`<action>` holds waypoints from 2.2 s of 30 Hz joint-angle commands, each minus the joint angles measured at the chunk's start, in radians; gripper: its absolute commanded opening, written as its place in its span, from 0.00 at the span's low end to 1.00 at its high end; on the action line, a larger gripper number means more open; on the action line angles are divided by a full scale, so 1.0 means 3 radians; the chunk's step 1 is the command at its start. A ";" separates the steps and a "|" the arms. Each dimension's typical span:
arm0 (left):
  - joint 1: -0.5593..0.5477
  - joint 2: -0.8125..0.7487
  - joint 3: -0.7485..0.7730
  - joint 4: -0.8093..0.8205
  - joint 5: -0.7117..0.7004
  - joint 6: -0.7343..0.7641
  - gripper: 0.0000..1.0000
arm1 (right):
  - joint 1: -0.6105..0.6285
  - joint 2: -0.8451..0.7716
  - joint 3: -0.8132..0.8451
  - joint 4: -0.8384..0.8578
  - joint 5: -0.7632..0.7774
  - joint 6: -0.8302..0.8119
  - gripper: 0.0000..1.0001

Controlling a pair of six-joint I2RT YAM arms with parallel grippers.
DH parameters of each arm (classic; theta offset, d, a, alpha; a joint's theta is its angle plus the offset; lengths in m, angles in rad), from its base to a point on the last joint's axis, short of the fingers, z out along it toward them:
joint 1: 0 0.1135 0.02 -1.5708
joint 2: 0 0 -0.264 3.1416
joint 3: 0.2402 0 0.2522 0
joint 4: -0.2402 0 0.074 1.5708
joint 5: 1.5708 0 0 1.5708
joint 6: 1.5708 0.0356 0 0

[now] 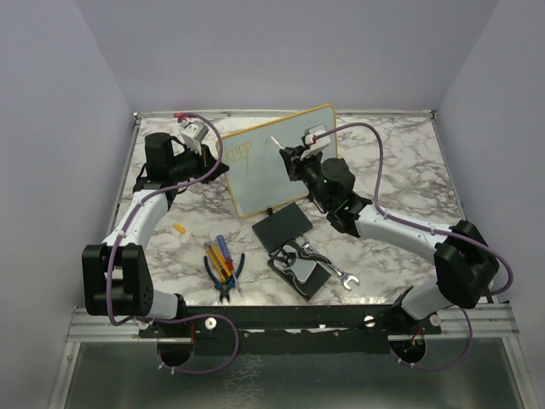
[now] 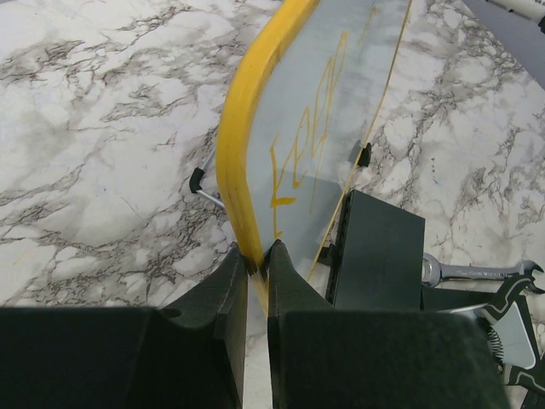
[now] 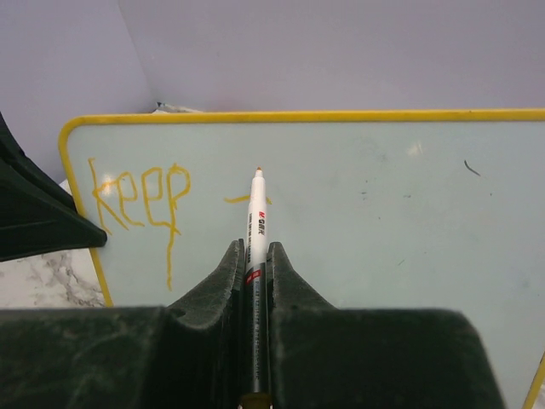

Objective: Write a sentence on the whiteboard

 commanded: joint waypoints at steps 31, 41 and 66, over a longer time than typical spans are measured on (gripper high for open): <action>-0.0069 0.0050 -0.0017 -0.0254 -0.0043 0.0147 0.00 | 0.0037 0.0319 0.0006 -0.0143 0.0126 0.0135 0.01; -0.0071 0.0040 -0.0022 -0.0254 -0.0043 0.0151 0.00 | 0.0083 0.0339 -0.0156 -0.0199 0.0173 0.0293 0.01; -0.0071 0.0033 -0.0032 -0.0253 -0.0048 0.0151 0.00 | 0.0095 0.0288 -0.0144 -0.0253 0.0563 0.0283 0.01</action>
